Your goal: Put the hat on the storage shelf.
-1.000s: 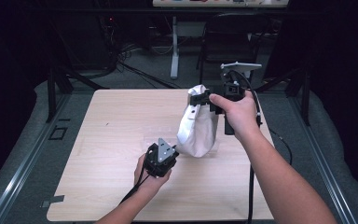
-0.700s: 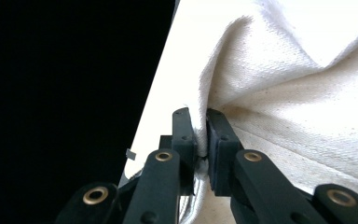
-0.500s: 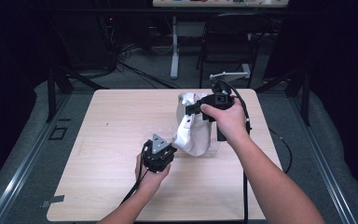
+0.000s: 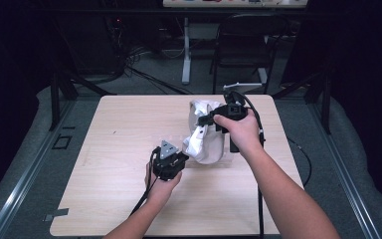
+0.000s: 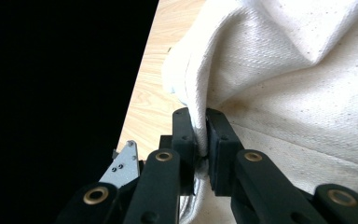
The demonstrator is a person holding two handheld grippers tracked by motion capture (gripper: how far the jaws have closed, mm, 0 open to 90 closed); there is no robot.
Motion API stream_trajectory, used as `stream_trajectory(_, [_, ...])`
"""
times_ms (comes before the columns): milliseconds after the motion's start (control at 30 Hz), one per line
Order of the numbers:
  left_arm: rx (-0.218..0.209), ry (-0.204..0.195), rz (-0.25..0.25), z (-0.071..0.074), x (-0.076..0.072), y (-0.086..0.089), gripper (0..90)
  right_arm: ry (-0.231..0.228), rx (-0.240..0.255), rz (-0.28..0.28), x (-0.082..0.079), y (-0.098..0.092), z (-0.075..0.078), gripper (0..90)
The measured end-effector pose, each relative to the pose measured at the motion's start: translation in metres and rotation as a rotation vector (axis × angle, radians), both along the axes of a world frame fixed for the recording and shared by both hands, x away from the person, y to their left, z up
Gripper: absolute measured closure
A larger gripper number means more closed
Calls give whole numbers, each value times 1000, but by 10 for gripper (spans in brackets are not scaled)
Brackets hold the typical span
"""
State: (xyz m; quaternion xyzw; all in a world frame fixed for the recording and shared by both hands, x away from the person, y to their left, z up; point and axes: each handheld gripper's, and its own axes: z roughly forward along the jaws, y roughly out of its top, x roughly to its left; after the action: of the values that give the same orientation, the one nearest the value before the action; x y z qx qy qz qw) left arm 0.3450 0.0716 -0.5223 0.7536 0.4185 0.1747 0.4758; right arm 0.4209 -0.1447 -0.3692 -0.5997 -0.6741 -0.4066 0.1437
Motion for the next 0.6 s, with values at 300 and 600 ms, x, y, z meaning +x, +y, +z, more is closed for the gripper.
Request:
stream_trajectory(300, [-16,54,27,-6,-2,1,833,9,-1,13,1,9,-4,834])
stream_trajectory(600, [-9,98,32,-9,2,2,833,18,-5,14,2,9,-8,834])
